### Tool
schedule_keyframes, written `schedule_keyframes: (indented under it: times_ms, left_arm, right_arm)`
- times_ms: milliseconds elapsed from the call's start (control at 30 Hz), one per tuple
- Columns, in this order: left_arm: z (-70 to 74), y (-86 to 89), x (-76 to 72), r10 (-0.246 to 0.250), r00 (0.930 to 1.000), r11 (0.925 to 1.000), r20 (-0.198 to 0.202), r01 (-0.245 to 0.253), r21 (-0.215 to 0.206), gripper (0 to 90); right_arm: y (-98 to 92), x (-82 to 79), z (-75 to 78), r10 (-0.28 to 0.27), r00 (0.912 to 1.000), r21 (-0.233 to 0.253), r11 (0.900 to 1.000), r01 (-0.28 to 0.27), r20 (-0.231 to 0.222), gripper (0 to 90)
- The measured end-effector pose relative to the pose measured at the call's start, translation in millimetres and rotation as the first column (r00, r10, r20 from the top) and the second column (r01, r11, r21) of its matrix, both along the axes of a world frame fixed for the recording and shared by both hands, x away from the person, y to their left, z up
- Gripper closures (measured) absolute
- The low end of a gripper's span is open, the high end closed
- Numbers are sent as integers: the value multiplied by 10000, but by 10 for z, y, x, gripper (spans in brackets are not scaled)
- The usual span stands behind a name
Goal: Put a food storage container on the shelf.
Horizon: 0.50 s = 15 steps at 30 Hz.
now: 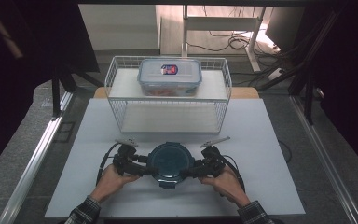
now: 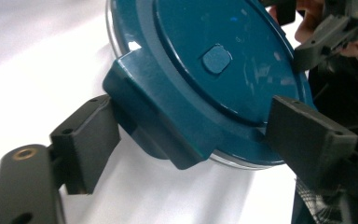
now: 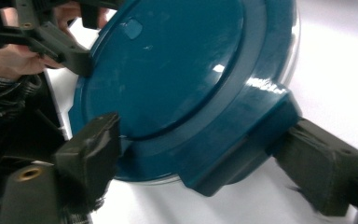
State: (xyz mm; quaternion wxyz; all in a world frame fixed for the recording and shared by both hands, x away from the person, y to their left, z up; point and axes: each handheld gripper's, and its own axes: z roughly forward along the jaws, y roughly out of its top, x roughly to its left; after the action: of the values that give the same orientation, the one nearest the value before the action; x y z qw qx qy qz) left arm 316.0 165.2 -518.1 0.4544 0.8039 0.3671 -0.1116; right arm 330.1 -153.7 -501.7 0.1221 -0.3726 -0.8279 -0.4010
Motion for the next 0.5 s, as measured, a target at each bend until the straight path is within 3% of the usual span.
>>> schedule_keyframes:
  times_ms: [67, 200, 267, 500]
  left_arm:
    - [23, 15, -4, 21, 10000, 10000, -78, -21, 29, 211]
    - [41, 147, -68, 290, 9994, 9962, -212, -306, -810, 396]
    - [43, 179, -119, 424, 9986, 9931, -308, -455, -1077, 464]
    - [74, 226, -280, 586, 9981, 9889, -174, -605, -1360, 546]
  right_arm:
    - [4, -10, 10, -73, 9999, -126, 9999, 74, 68, 189]
    - [-61, -56, 51, -52, 10000, 15, 10000, 52, 44, 270]
    - [-123, -96, 84, -64, 10000, 282, 9996, 63, 48, 365]
    - [-241, -244, 143, -230, 9997, 769, 9968, 233, -48, 506]
